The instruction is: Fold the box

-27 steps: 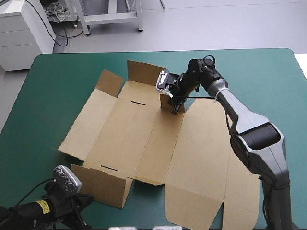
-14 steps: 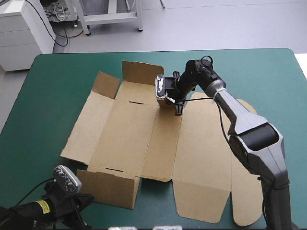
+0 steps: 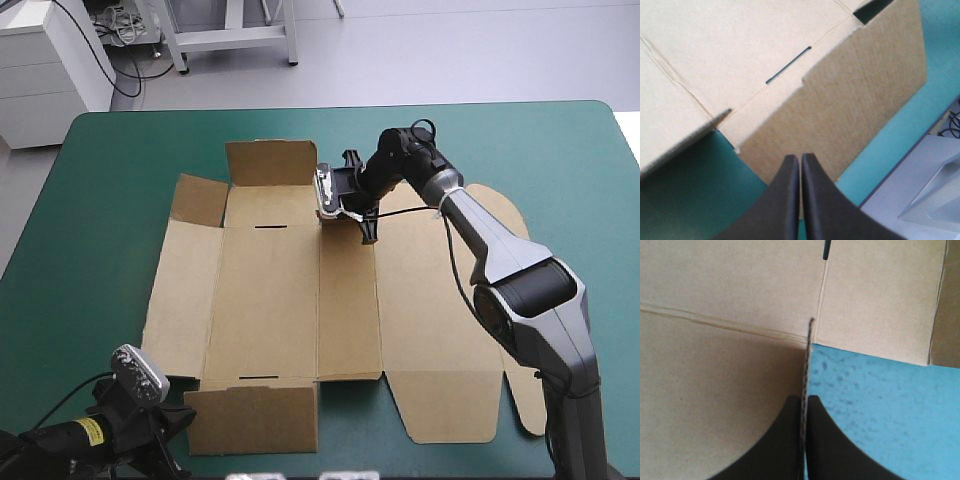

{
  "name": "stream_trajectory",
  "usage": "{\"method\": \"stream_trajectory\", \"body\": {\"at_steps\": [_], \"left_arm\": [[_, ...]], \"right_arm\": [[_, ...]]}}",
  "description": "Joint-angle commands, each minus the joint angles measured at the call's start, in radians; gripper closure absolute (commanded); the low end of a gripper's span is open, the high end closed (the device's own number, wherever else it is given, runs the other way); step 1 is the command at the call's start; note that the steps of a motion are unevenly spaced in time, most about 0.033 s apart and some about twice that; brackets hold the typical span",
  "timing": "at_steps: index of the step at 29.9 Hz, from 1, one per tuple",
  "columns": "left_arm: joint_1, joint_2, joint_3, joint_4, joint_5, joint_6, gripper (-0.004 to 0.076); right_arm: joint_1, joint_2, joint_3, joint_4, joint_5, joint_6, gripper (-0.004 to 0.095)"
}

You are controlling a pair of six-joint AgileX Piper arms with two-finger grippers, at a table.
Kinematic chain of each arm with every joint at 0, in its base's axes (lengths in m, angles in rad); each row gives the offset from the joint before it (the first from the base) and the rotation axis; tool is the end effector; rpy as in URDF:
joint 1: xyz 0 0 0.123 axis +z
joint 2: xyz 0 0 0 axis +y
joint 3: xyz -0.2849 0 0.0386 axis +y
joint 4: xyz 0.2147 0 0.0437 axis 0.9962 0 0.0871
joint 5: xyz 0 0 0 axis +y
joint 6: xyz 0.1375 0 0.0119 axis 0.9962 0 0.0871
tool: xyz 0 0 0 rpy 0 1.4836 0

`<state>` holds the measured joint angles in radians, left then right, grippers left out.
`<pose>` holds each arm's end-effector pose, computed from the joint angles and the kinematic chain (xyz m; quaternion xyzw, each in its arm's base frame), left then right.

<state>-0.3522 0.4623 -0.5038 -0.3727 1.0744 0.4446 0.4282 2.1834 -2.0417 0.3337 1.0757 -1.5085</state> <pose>0.0359 -0.0603 0.2335 0.3315 0.8750 -0.1680 0.3102 0.4140 0.2327 0.2286 -0.7673 0.5824 0.0263 0.2670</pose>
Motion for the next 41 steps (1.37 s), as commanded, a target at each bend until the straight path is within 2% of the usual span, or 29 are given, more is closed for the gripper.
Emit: {"method": "stream_trajectory", "body": {"at_steps": [1, 8, 13, 16, 22, 24, 31, 36, 38, 41], "left_arm": [[-0.003, 0.005, -0.025, -0.036, -0.040, -0.004, 0.0731], [-0.003, 0.005, -0.025, -0.036, -0.040, -0.004, 0.0731], [-0.003, 0.005, -0.025, -0.036, -0.040, -0.004, 0.0732], [-0.003, 0.005, -0.025, -0.036, -0.040, -0.004, 0.0731], [-0.003, 0.005, -0.025, -0.034, -0.040, -0.013, 0.0731], [-0.003, 0.005, -0.025, -0.034, -0.040, -0.010, 0.0731], [-0.003, 0.005, -0.025, -0.034, -0.040, -0.010, 0.0731], [-0.003, 0.005, -0.025, -0.034, -0.040, -0.010, 0.0731], [-0.003, 0.005, -0.025, -0.034, -0.040, -0.010, 0.0731], [-0.003, 0.005, -0.025, -0.036, -0.048, -0.010, 0.0731]], "right_arm": [[0.008, -0.063, -0.034, 0.051, 0.011, -0.036, 0.0930], [0.008, -0.063, -0.034, 0.051, 0.019, -0.044, 0.0929], [0.008, -0.063, -0.034, 0.049, 0.021, 0.019, 0.0894], [0.008, -0.063, -0.034, 0.039, 0.030, 0.036, 0.0795], [0.008, -0.069, -0.034, 0.039, 0.028, 0.061, 0.0409], [0.008, -0.080, -0.034, 0.039, 0.026, 0.080, 0.0332], [0.008, -0.132, -0.101, 0.039, 0.026, 0.168, 0.0316], [0.006, -0.174, -0.198, 0.010, 0.055, 0.373, 0.0331], [0.006, -0.195, -0.234, -0.032, 0.094, 0.479, 0.0351], [0.006, -0.227, -0.252, -0.128, 0.092, 0.656, 0.0406]]}}
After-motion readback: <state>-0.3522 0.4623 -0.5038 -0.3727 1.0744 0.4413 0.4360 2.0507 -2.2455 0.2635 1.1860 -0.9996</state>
